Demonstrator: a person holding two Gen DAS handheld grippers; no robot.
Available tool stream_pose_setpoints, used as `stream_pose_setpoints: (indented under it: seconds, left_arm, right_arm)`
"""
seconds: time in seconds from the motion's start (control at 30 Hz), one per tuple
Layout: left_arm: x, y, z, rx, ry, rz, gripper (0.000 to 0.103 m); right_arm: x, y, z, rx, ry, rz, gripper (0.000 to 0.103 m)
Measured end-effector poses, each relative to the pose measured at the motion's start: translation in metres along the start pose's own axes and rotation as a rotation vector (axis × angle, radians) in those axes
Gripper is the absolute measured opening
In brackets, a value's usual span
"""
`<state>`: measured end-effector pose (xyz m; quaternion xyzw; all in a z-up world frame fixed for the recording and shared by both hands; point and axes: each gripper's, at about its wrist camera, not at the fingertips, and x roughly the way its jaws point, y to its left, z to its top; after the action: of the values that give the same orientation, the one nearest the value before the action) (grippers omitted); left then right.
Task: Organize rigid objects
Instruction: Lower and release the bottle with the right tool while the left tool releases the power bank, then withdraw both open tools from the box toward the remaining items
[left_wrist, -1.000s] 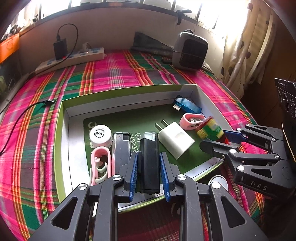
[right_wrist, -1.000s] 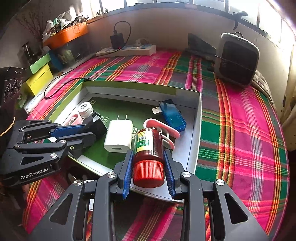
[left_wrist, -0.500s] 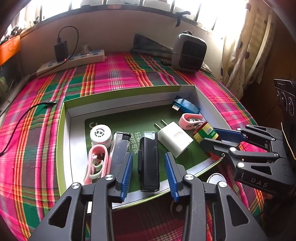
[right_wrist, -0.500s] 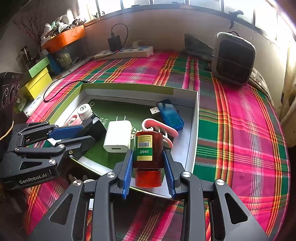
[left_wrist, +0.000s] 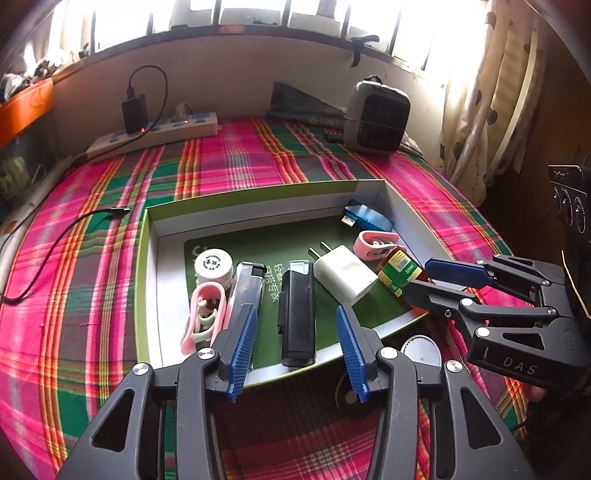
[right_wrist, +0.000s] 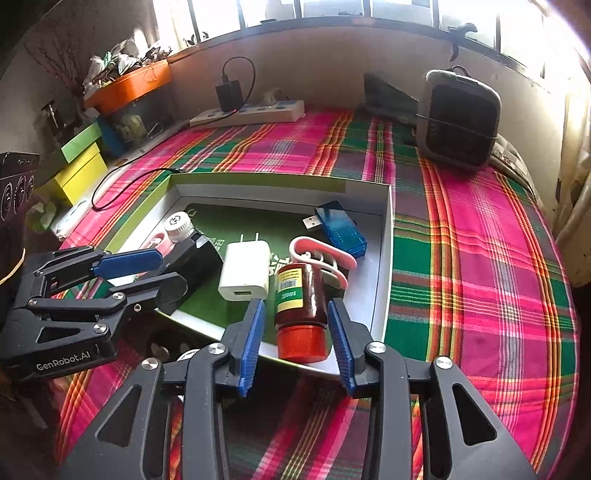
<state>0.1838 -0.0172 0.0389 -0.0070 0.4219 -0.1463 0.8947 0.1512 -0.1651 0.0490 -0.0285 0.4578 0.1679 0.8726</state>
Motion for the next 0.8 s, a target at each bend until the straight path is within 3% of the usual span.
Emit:
stream_pose_setpoints:
  seconds: [0.8]
  left_arm:
    - [-0.047, -0.002, -0.028, -0.034, -0.076, 0.017, 0.046]
  right_arm:
    - [-0.042, 0.016, -0.024, 0.059, -0.094, -0.003, 0.041]
